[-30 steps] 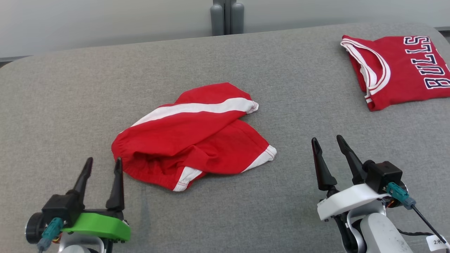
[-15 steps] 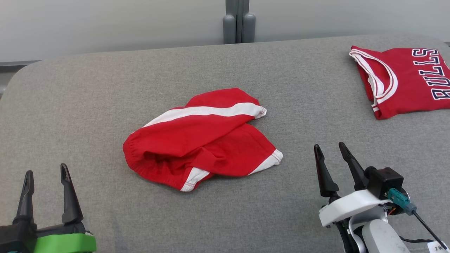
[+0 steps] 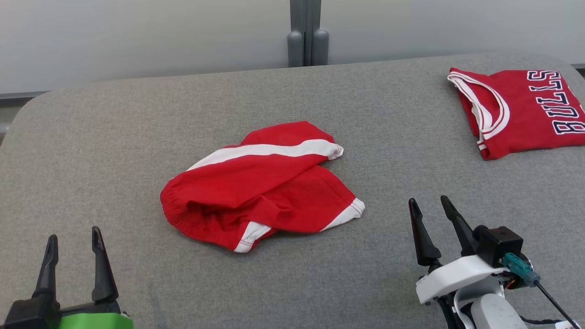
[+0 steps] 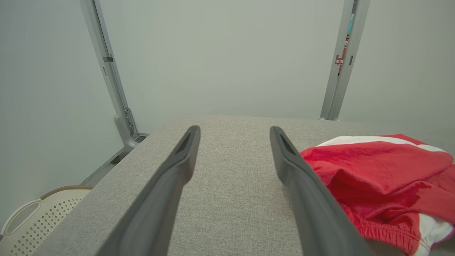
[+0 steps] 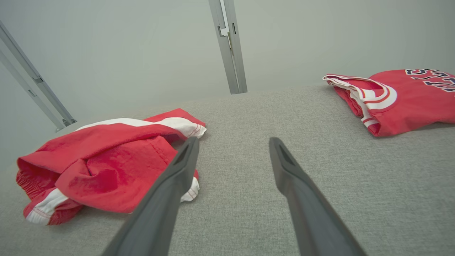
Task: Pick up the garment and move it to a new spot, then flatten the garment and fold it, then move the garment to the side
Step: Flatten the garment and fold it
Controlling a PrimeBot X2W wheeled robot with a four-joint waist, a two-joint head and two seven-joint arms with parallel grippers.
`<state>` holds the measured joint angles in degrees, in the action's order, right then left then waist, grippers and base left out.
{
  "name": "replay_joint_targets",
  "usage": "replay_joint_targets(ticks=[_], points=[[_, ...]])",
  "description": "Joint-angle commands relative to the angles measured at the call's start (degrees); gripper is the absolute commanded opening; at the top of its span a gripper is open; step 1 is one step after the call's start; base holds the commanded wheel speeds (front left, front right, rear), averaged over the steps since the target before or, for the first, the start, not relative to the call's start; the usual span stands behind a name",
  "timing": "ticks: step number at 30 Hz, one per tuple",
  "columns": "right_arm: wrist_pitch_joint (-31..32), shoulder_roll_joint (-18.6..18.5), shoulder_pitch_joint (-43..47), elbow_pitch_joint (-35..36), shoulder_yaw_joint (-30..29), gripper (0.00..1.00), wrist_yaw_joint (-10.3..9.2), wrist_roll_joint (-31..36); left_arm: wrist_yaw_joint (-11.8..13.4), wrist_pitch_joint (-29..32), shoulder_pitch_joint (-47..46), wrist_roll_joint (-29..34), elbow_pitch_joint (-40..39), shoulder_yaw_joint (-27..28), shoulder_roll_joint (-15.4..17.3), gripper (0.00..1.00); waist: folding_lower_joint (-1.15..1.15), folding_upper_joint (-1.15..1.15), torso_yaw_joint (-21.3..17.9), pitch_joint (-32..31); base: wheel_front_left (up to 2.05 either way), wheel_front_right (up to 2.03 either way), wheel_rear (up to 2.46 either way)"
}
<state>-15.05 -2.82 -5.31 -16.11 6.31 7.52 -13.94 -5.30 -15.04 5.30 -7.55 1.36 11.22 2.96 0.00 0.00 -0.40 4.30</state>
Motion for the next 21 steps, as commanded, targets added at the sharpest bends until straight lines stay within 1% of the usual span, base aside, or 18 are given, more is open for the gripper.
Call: replay_joint_targets(ticks=[1,4,9,16,21], points=[[-0.1,-0.1,0.3,-0.1,0.1,1.00,-0.07,0.1,-0.1,-0.2,0.8,-0.4,0.1,0.0,-0.1,1.00,0.00,0.00,0.0,-0.1,0.00,0.00,0.00],[-0.1,-0.2,0.2,-0.3,0.2,1.00,-0.07,0.2,-0.4,-0.2,0.7,-1.0,0.6,-1.0,-0.1,1.00,0.00,0.00,0.1,-0.1,0.00,0.00,0.00],[-0.1,-0.1,-0.7,-0.9,1.1,1.00,-0.07,0.0,-1.2,-0.2,0.8,-1.8,2.5,-5.0,0.0,1.00,0.00,0.00,0.0,0.4,0.00,0.00,0.00],[-0.1,-0.1,-2.7,-3.4,3.4,1.00,-0.07,-0.5,-2.1,-0.2,0.2,-3.8,7.3,-12.6,0.0,1.00,0.00,0.00,-0.1,1.4,0.00,0.00,0.00],[-0.1,-0.2,-4.4,-5.8,5.1,1.00,-0.07,-1.9,-2.2,-0.2,-0.9,-5.3,12.0,-19.6,0.1,1.00,0.00,0.00,-0.3,2.4,0.00,0.00,0.00]])
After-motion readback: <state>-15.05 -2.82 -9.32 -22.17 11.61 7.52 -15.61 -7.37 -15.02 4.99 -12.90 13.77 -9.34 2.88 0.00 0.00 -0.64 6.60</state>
